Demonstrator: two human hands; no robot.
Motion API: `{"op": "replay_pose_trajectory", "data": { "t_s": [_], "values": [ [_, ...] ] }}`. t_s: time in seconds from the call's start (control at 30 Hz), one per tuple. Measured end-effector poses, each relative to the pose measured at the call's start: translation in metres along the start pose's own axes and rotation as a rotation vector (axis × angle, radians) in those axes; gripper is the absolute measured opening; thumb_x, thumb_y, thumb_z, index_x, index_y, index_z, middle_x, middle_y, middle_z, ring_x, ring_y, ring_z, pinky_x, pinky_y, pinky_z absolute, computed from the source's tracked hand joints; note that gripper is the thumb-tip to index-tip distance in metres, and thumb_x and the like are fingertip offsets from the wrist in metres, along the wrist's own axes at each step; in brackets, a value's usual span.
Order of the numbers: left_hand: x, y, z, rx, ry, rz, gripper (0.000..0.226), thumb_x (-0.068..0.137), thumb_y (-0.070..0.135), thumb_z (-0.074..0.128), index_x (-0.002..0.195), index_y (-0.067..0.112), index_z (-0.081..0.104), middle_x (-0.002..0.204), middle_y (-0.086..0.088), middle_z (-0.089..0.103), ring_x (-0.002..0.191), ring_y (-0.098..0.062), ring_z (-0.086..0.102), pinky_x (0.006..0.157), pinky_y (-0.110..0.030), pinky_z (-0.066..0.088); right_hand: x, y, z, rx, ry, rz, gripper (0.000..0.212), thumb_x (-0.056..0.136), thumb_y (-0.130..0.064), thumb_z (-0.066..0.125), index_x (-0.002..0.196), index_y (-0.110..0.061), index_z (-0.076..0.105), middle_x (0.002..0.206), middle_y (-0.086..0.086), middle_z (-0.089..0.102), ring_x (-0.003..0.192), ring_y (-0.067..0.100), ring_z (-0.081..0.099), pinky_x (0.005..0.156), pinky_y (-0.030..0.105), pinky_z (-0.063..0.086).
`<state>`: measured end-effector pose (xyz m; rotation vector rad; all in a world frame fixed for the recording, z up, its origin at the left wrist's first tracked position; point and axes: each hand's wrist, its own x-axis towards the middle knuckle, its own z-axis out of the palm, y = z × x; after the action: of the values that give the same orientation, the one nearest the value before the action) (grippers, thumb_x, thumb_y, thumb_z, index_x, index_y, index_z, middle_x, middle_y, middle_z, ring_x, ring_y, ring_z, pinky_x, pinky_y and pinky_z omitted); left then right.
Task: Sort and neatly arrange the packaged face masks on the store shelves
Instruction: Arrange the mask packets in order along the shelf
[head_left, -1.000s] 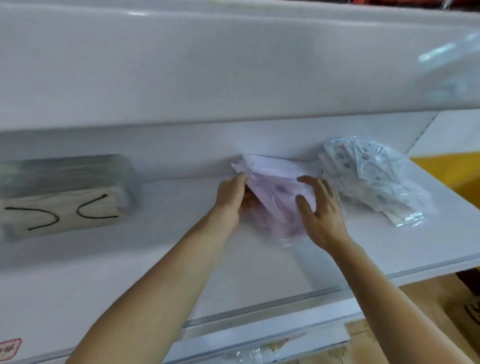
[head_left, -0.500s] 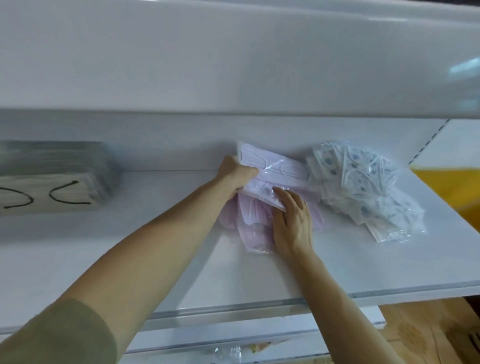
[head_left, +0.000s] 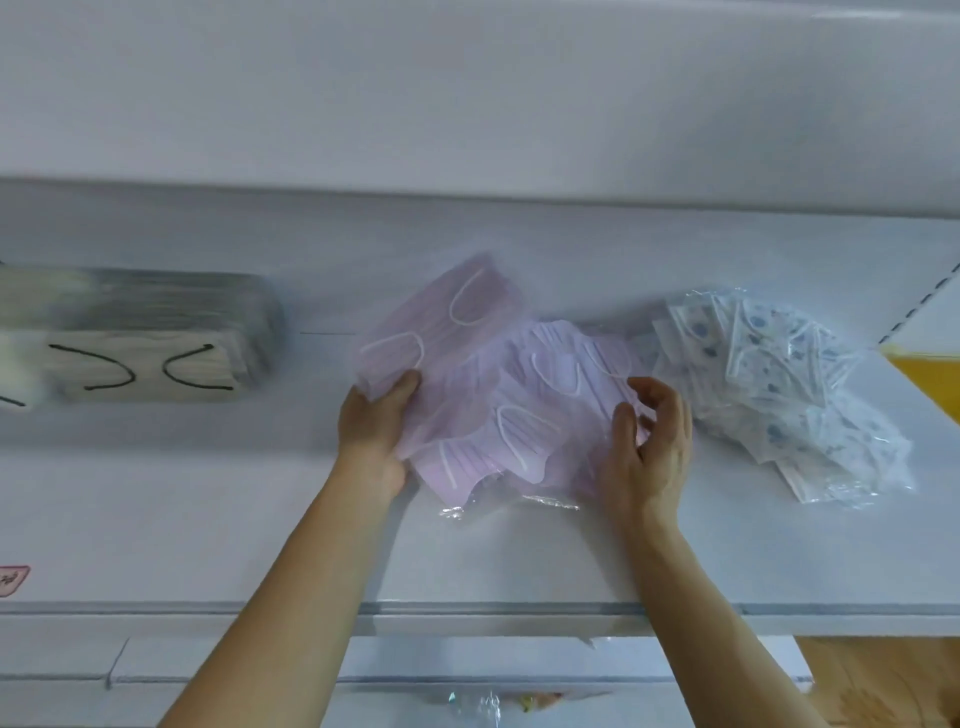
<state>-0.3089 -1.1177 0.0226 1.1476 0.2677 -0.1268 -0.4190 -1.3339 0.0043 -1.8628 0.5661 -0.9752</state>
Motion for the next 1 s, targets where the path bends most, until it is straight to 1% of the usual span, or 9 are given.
{"op": "replay_pose_trajectory", "data": {
  "t_s": [0.13, 0.23, 0.33, 0.4, 0.53, 0.6, 0.7, 0.87, 1.0],
  "values": [
    [-0.011, -0.001, -0.019, -0.165, -0.008, -0.038, 0.022, 0.094, 0.006, 0.067, 0.117, 0.007, 0.067, 0.085, -0.008, 0.071, 0.067, -0.02, 0.068, 0.058, -0.03, 0.056, -0.017, -0.034, 0.006, 0.104, -0.105, -0.093, 0.025, 0.094, -0.032, 0.053, 0.117, -0.038, 0.058, 0.121, -0.008, 0.062, 0.107, 0.007, 0.059, 0.09, 0.024, 0.049],
    [-0.014, 0.0, -0.03, -0.374, -0.09, -0.096, 0.053, 0.087, 0.014, 0.076, 0.133, -0.003, 0.059, 0.12, -0.021, 0.07, 0.106, -0.036, 0.07, 0.079, -0.042, 0.062, -0.027, -0.055, 0.023, 0.259, -0.335, 0.078, 0.036, 0.092, -0.05, 0.059, 0.126, -0.038, 0.058, 0.122, -0.014, 0.063, 0.107, -0.005, 0.061, 0.083, 0.012, 0.047],
    [-0.02, 0.006, -0.035, -0.57, -0.199, -0.106, 0.08, 0.08, 0.013, 0.079, 0.15, -0.002, 0.044, 0.149, -0.024, 0.052, 0.137, -0.039, 0.052, 0.103, -0.05, 0.053, -0.034, -0.068, 0.044, 0.541, -0.5, 0.398, 0.081, 0.072, -0.073, 0.075, 0.139, -0.033, 0.054, 0.137, -0.001, 0.063, 0.118, 0.012, 0.064, 0.095, 0.034, 0.051],
    [-0.024, 0.008, -0.037, -0.566, -0.275, -0.047, 0.083, 0.08, 0.009, 0.081, 0.15, -0.008, 0.04, 0.149, -0.028, 0.048, 0.135, -0.042, 0.051, 0.109, -0.052, 0.048, -0.04, -0.074, 0.056, 0.693, -0.58, 0.429, 0.09, 0.066, -0.063, 0.087, 0.139, -0.023, 0.053, 0.134, 0.006, 0.067, 0.121, 0.023, 0.065, 0.099, 0.04, 0.052],
    [-0.032, 0.025, -0.046, -0.356, -0.221, 0.095, 0.05, 0.078, -0.007, 0.071, 0.127, -0.009, 0.059, 0.115, -0.024, 0.066, 0.102, -0.036, 0.068, 0.093, -0.052, 0.058, -0.044, -0.08, 0.067, 0.584, -0.621, 0.18, 0.074, 0.072, 0.011, 0.083, 0.129, -0.027, 0.057, 0.121, 0.0, 0.072, 0.115, 0.02, 0.069, 0.093, 0.035, 0.058],
    [-0.032, 0.036, -0.064, -0.239, -0.242, 0.152, 0.042, 0.075, -0.01, 0.068, 0.116, -0.001, 0.065, 0.099, -0.013, 0.075, 0.087, -0.026, 0.074, 0.073, -0.041, 0.063, -0.036, -0.079, 0.07, 0.539, -0.585, 0.112, 0.073, 0.072, 0.022, 0.078, 0.125, -0.024, 0.058, 0.112, -0.005, 0.072, 0.105, 0.01, 0.07, 0.084, 0.029, 0.057],
    [-0.019, 0.051, -0.101, 0.065, -0.318, 0.27, 0.044, 0.076, -0.01, 0.075, 0.114, 0.013, 0.073, 0.111, -0.01, 0.076, 0.1, -0.026, 0.073, 0.078, -0.042, 0.064, -0.015, -0.08, 0.073, 0.432, -0.618, -0.021, 0.065, 0.072, 0.013, 0.082, 0.125, -0.015, 0.057, 0.112, 0.0, 0.071, 0.101, 0.011, 0.069, 0.08, 0.032, 0.056],
    [-0.009, 0.086, -0.14, 0.383, -0.353, 0.374, 0.043, 0.074, 0.001, 0.085, 0.115, 0.009, 0.075, 0.116, -0.011, 0.076, 0.106, -0.027, 0.072, 0.082, -0.04, 0.062, 0.015, -0.096, 0.079, 0.123, -0.732, -0.242, 0.052, 0.073, -0.01, 0.087, 0.103, -0.038, 0.054, 0.091, -0.021, 0.066, 0.082, 0.005, 0.061, 0.073, 0.026, 0.048],
    [-0.004, 0.102, -0.156, 0.528, -0.338, 0.383, 0.043, 0.075, -0.007, 0.083, 0.115, 0.001, 0.072, 0.112, -0.009, 0.078, 0.106, -0.026, 0.072, 0.087, -0.035, 0.061, 0.029, -0.108, 0.084, 0.107, -0.804, -0.357, 0.065, 0.069, -0.007, 0.085, 0.123, -0.029, 0.055, 0.089, -0.028, 0.065, 0.08, -0.005, 0.061, 0.074, 0.018, 0.049]
  ]
}}
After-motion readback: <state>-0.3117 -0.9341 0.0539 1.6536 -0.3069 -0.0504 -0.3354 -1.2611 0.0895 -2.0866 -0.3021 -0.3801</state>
